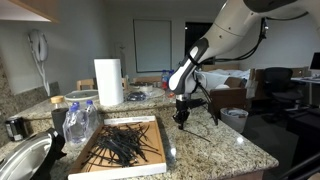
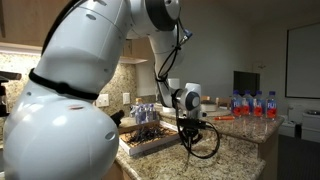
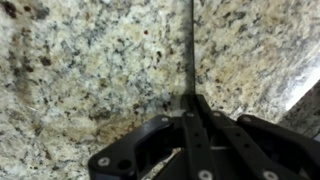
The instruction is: Pick up all the black objects on the table and put them on the cover box
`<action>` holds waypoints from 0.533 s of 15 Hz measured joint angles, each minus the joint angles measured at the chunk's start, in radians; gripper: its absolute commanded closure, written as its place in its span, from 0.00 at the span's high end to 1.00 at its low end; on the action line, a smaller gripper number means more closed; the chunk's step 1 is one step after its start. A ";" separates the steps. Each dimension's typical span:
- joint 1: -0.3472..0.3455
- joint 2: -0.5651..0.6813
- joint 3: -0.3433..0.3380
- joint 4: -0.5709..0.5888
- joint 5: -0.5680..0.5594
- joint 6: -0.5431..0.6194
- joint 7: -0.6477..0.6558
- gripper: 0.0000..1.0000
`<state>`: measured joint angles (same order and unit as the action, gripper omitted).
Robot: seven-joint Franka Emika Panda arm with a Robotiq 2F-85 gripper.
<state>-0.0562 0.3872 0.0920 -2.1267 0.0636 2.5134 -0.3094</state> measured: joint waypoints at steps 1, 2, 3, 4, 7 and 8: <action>0.000 0.000 0.000 0.000 0.000 0.002 0.000 0.07; 0.000 0.000 -0.002 0.000 0.000 0.008 0.000 0.07; 0.000 0.000 -0.004 0.003 0.000 0.017 0.000 0.07; -0.001 0.000 -0.007 0.010 0.000 0.032 0.000 0.07; -0.013 -0.012 -0.008 0.060 0.013 0.053 0.000 0.07; -0.019 -0.020 -0.006 0.081 0.023 0.045 0.000 0.07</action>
<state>-0.0747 0.3671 0.0862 -2.0462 0.0869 2.5579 -0.3096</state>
